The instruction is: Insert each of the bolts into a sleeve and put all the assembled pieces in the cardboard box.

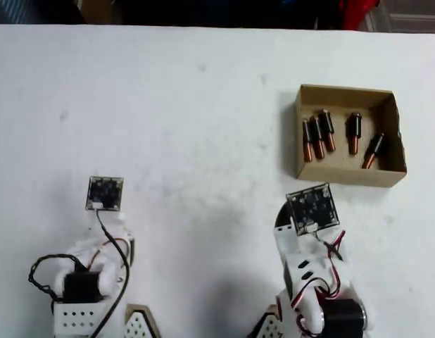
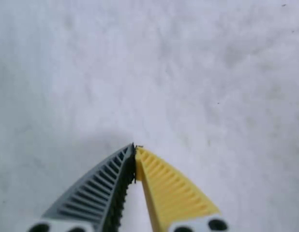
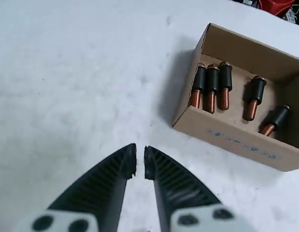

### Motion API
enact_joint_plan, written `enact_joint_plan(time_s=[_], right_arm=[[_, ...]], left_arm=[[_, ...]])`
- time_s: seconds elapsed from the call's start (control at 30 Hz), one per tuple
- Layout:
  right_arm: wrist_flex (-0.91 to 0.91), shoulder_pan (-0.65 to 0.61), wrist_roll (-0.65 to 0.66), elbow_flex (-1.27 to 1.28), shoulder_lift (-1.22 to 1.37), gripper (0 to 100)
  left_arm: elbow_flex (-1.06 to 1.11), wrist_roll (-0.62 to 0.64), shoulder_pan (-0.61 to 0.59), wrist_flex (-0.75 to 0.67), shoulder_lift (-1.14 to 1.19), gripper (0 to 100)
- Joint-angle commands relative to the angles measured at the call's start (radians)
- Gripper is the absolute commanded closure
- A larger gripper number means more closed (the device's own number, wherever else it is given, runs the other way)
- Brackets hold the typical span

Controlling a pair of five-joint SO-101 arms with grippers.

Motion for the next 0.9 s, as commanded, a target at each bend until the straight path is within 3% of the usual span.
enact_joint_plan(time_s=[0.0, 0.43, 0.67, 0.87], right_arm=[[-0.001, -0.001, -0.008, 0.015, -0.005, 98.3], [-0.068, -0.001, -0.012, 0.302, -0.005, 98.3], [-0.068, -0.001, -0.143, 0.390, -0.005, 98.3], [-0.096, 0.001, -0.149, 0.479, -0.005, 98.3]], left_arm=[[-0.003, 0.015, -0.005, 0.006, -0.007, 97], [-0.003, 0.015, -0.007, 0.006, -0.007, 98], [-0.003, 0.015, -0.008, 0.006, -0.007, 98], [-0.003, 0.015, -0.007, 0.006, -0.007, 98]])
